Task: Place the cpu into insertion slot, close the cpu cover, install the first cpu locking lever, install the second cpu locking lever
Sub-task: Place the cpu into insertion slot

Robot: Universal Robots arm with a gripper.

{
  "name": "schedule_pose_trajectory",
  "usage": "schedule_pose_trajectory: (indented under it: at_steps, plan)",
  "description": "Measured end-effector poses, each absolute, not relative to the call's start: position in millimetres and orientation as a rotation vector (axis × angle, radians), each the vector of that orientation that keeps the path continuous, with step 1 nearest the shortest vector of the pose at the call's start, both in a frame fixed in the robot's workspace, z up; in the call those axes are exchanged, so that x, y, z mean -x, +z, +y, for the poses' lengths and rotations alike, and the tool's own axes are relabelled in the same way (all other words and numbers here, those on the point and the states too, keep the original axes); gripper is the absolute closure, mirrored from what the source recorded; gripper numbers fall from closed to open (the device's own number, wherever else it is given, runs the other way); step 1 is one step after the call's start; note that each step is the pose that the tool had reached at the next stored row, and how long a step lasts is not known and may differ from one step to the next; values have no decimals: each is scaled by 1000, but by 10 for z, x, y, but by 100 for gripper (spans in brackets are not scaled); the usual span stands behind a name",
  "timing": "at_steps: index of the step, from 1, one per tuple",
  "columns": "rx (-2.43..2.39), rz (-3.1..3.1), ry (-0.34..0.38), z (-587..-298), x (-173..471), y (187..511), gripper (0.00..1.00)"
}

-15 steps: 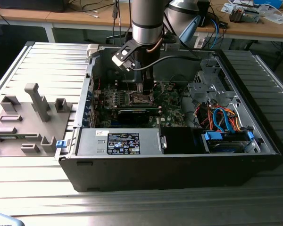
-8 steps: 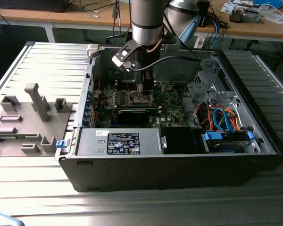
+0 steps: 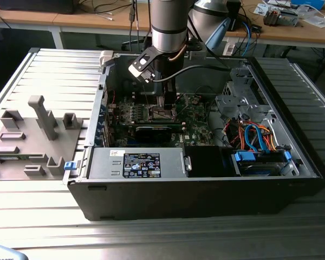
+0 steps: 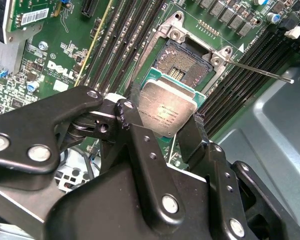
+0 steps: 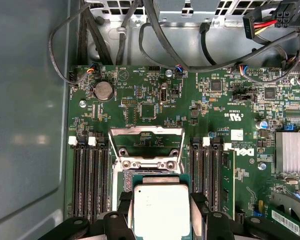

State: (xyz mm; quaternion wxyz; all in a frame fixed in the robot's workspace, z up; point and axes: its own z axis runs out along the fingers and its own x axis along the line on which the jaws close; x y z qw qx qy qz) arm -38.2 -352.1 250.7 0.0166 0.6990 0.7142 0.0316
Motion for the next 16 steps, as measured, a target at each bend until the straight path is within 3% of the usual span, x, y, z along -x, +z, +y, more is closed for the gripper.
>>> schedule_pose_trajectory:
  at_steps: [16]
  plan:
    - [-2173, 2220, 98, -3521, 384, 2457, 45]
